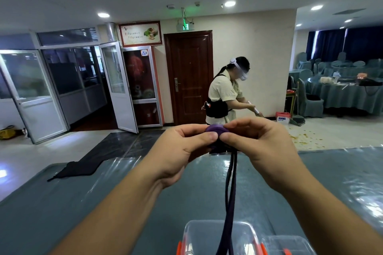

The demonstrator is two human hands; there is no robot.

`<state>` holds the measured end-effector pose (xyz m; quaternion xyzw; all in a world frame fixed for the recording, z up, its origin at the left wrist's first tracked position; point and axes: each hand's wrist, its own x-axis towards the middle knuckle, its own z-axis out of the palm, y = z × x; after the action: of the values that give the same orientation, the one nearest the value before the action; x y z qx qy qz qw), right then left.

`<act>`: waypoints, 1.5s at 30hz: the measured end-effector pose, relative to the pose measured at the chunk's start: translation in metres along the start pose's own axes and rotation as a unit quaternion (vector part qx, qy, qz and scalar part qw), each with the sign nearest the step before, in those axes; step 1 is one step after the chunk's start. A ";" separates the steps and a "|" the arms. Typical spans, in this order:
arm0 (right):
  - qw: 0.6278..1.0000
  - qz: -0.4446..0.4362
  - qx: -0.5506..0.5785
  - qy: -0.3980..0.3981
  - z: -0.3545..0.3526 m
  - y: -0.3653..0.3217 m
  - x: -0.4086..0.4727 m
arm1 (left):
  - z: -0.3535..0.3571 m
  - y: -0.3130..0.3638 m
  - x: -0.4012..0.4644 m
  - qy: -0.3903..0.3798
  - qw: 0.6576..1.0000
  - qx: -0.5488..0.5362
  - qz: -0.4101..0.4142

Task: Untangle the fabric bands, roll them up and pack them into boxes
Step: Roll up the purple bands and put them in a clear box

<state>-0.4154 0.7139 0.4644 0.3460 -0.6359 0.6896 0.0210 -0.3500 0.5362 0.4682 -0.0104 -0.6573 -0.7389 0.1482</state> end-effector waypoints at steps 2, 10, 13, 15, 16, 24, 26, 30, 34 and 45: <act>0.998 0.014 0.052 0.013 0.006 0.004 -0.005 | 0.005 -0.005 0.000 0.020 0.998 -0.054 0.002; 0.996 0.003 -0.062 -0.061 -0.004 -0.006 -0.002 | -0.004 0.003 -0.004 -0.018 0.985 0.172 0.000; 0.986 0.007 -0.123 -0.112 -0.008 -0.012 -0.001 | -0.011 0.014 -0.003 -0.043 0.956 0.288 0.013; 0.991 0.002 -0.108 -0.085 -0.008 -0.011 0.000 | -0.011 0.015 -0.004 -0.037 0.969 0.245 0.009; 0.994 -0.006 -0.088 -0.057 -0.007 -0.008 -0.001 | -0.010 0.014 -0.004 -0.026 0.977 0.209 0.012; 0.998 -0.007 0.060 0.028 0.010 0.012 -0.009 | 0.014 -0.011 -0.004 0.014 0.997 -0.081 -0.005; 1.000 0.004 0.011 -0.014 0.002 0.008 -0.005 | 0.006 -0.008 -0.004 -0.004 1.000 -0.004 -0.005; 0.988 0.018 -0.113 -0.100 -0.007 -0.003 -0.003 | -0.007 0.006 -0.001 -0.038 0.976 0.217 0.007; 0.995 0.030 -0.082 -0.051 -0.006 -0.002 -0.001 | -0.006 0.011 -0.002 -0.031 0.988 0.148 0.003; 0.981 0.029 -0.127 -0.145 -0.016 -0.019 0.001 | 0.000 0.006 -0.007 -0.038 0.993 0.113 0.012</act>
<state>-0.4145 0.7315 0.4822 0.4179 -0.7243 0.5464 -0.0475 -0.3415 0.5369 0.4721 -0.0301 -0.7417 -0.6569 0.1324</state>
